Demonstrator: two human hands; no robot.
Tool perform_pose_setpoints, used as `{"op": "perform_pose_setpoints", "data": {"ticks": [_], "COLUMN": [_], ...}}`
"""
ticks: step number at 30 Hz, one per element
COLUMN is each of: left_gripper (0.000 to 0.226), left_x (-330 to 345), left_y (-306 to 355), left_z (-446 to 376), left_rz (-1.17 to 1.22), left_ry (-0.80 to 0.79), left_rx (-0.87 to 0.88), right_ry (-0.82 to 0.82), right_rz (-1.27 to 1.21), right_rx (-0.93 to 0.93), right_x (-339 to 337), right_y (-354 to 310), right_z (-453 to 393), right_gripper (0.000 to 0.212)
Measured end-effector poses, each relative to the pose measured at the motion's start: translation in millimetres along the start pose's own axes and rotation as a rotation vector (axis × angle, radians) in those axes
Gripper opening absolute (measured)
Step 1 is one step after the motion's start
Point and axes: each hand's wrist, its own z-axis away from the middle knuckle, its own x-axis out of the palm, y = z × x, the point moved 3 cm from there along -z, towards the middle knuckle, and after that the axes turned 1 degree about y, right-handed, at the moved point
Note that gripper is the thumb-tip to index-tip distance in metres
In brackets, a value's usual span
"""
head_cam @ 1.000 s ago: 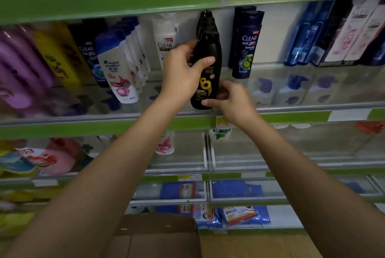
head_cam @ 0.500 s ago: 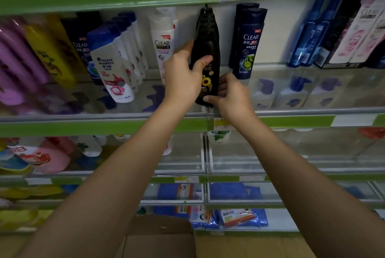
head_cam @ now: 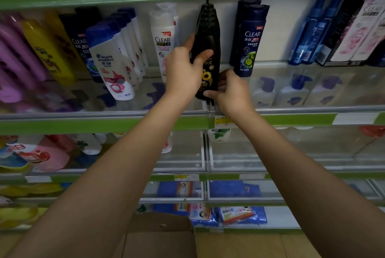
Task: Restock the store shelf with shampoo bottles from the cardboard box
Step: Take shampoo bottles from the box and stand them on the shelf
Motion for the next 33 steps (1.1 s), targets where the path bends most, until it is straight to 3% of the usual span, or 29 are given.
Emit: {"op": "perform_pose_setpoints", "data": {"ticks": [3,6,9,18,28,33], "left_gripper": [0.056,0.078,0.067,0.037,0.024,0.031], "left_x": [-2,-11,-25,-74,-165,-206], "left_y": [-1,-5,-11,-31,-110,-159], "left_z": [1,12,32,109,209,263], "left_rz": [-0.012,-0.023,0.03,0.171,0.17,0.11], "left_ry": [-0.026,-0.037,-0.019,-0.121,-0.265,-0.375], "left_rx": [-0.022,-0.052,-0.086,-0.163,-0.3,-0.397], "right_ry": [-0.016,-0.004,0.046,0.174,0.059,0.004], "right_rz": [0.01,0.042,0.037,0.049,0.011,-0.014], "right_rx": [0.011,0.018,0.012,-0.074,0.086,0.206], "right_x": [-1,-3,-5,13,105,152], "right_y": [2,4,4,-15,-24,-10], "right_z": [0,3,11,88,213,270], "right_gripper": [0.047,0.056,0.06,0.038,0.036,0.037]}}
